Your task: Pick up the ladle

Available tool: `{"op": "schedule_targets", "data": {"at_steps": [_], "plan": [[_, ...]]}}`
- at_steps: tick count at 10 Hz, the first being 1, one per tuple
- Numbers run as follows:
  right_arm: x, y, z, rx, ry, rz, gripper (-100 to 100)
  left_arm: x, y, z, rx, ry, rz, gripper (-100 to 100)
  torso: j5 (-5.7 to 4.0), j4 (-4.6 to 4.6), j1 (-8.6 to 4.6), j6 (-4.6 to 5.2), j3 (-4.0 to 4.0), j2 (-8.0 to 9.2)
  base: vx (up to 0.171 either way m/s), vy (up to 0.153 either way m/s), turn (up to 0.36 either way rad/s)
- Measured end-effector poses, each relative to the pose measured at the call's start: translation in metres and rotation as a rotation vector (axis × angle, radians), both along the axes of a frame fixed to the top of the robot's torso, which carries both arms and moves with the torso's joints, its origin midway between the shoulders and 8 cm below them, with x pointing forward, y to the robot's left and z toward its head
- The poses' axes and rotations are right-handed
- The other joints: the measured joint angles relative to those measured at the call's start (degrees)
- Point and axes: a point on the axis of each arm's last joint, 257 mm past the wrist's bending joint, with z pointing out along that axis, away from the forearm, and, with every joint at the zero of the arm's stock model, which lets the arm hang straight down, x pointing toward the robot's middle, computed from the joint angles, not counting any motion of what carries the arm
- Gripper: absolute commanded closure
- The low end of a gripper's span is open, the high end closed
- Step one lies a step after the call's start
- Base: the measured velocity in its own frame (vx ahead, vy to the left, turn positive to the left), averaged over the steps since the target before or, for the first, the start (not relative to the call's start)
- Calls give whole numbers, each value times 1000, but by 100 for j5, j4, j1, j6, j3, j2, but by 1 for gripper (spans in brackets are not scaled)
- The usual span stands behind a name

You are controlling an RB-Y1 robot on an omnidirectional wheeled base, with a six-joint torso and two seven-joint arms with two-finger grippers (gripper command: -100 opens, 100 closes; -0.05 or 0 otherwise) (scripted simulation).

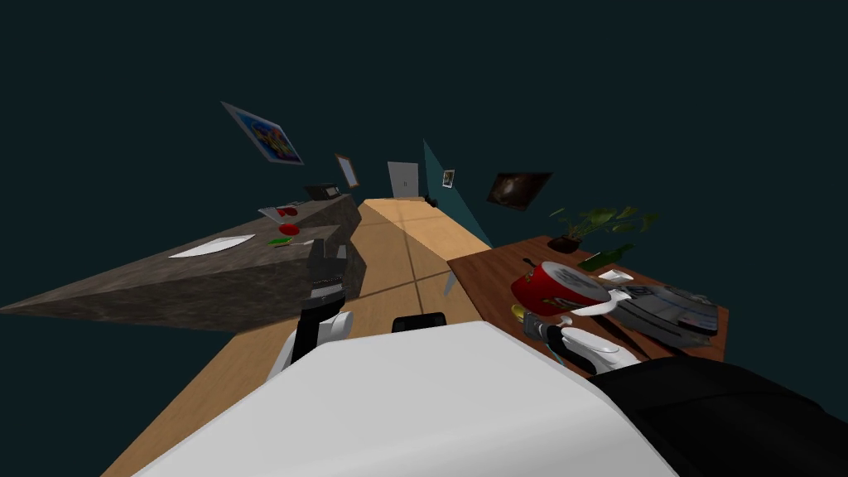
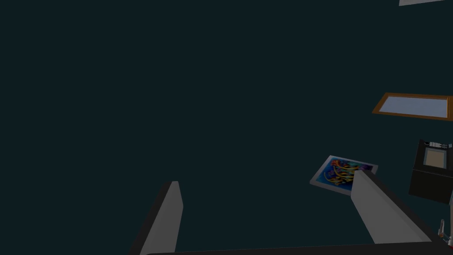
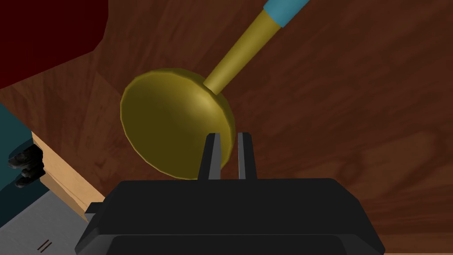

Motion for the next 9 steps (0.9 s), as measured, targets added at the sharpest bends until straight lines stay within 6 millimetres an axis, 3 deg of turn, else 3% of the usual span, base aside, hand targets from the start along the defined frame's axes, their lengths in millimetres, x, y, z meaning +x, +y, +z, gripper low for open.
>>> {"op": "schedule_targets", "data": {"at_steps": [4, 9], "plan": [[26, 18, 6, -7, -31, 58, 100, 0, 0, 0, 0, 0, 0, 0, -5, -2, -27, -1, -6, -10, 18, -35, -85], [41, 37, 12, -8, -42, 97, 100, 0, 0, 0, 0, 0, 0, 0, -1, -3, -17, -3, -5, -7, 15, -23, -82]]}}
